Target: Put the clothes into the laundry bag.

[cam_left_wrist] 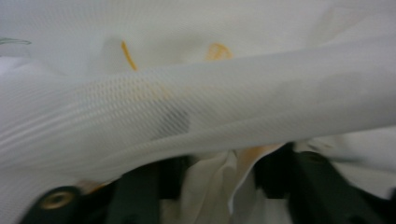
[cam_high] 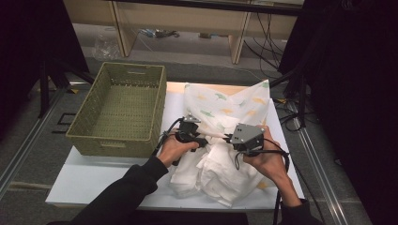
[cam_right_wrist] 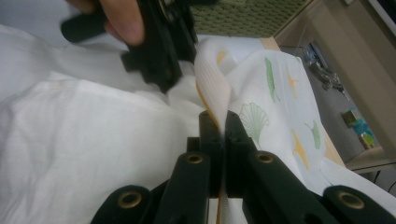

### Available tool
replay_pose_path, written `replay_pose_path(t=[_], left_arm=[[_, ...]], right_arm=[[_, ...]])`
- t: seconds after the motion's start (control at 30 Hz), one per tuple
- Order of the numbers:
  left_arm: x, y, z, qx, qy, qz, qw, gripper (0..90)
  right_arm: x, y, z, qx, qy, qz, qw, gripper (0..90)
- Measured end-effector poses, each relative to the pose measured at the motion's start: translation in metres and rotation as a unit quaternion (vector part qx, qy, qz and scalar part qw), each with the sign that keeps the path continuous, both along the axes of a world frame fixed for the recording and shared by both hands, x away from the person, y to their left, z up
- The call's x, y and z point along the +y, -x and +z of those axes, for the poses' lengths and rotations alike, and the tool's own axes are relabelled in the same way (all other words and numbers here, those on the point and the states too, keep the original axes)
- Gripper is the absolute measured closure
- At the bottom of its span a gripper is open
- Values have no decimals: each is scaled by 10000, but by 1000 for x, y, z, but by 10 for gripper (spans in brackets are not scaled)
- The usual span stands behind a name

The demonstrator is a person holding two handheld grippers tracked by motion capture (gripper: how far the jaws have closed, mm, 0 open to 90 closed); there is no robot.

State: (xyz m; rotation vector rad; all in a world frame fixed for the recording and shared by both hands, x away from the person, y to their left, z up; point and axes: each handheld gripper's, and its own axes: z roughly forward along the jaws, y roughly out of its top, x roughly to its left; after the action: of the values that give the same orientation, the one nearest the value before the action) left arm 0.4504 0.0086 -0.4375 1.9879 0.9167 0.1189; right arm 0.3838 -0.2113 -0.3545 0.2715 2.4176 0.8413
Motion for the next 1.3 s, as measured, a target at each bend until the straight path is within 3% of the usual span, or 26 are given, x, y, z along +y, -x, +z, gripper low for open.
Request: replay_pose_path(t=[0.1, 0.2, 0.27, 0.4, 0.5, 0.67, 0.77, 0.8, 0.87, 0.9, 0.97, 1.03, 1.1, 1.17, 1.3], left_arm=[[14, 18, 14, -22, -80, -55, 9999, 311], [24, 38, 23, 22, -197, -333, 9992, 243], [26, 53, 23, 11, -252, -456, 9986, 188], [20, 75, 14, 52, -262, -805, 9964, 165], [8, 81, 4, 103, -344, -1118, 9931, 157], [-17, 83, -7, 313, -347, -1356, 9897, 157], [-29, 77, -12, 372, -394, -1258, 9906, 160], [-32, 74, -13, 345, -447, -1213, 9910, 207], [-36, 68, -16, 244, -427, -1306, 9902, 474], [-37, 65, -16, 234, -375, -1257, 9911, 567], [-37, 61, -14, 169, -250, -1199, 9923, 699], [-37, 58, -7, 124, -51, -1047, 9944, 742], [-36, 53, 5, 57, 71, -972, 9952, 759], [-36, 46, 16, 128, 340, -915, 9951, 770], [-40, 27, 27, -86, 333, -685, 9971, 775]], right_arm=[[-1, 0, -2, 83, -44, -134, 9999, 898], [-2, -2, -1, 21, -15, -94, 10000, 898], [-1, -2, -1, 29, -24, -98, 9999, 898], [-1, -2, -3, 36, -16, -115, 9999, 898], [-1, -4, -3, -45, 153, -76, 9998, 898], [-2, -6, -4, -74, 186, -83, 9998, 898], [-2, -5, -5, -51, 181, -91, 9998, 898], [-1, -5, -5, -6, 92, -135, 9999, 898], [-1, -4, -5, -14, 113, -109, 9999, 898], [-2, -4, -5, -55, 151, -104, 9998, 898], [-2, -3, -4, 30, 72, -229, 9997, 898], [-2, -1, -3, 42, 28, -249, 9997, 898], [-3, 0, 1, -38, 31, -198, 9998, 899], [-5, 1, 7, -169, 56, -180, 9997, 899], [-6, 10, 20, -216, -156, -191, 9995, 899]])
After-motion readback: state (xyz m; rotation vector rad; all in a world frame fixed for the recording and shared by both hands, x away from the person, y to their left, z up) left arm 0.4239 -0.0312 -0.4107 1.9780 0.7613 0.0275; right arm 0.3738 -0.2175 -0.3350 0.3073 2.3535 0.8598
